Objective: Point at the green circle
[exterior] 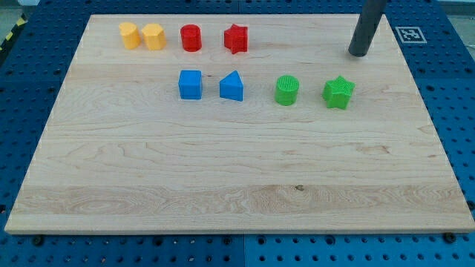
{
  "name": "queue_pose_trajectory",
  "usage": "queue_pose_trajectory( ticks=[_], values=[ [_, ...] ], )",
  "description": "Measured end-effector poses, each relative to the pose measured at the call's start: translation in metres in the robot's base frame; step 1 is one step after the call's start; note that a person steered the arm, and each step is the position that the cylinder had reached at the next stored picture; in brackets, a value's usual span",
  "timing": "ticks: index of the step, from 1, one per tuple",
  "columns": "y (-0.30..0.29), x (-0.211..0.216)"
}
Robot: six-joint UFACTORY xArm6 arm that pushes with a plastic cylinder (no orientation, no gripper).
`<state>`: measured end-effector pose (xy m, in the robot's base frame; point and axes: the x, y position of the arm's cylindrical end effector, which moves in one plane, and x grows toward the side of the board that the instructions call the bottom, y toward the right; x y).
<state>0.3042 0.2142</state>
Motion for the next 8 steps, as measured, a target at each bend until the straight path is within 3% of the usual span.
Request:
queue_pose_trajectory(
  ticks=[8],
  values=[
    [0.007, 0.000]
  ],
)
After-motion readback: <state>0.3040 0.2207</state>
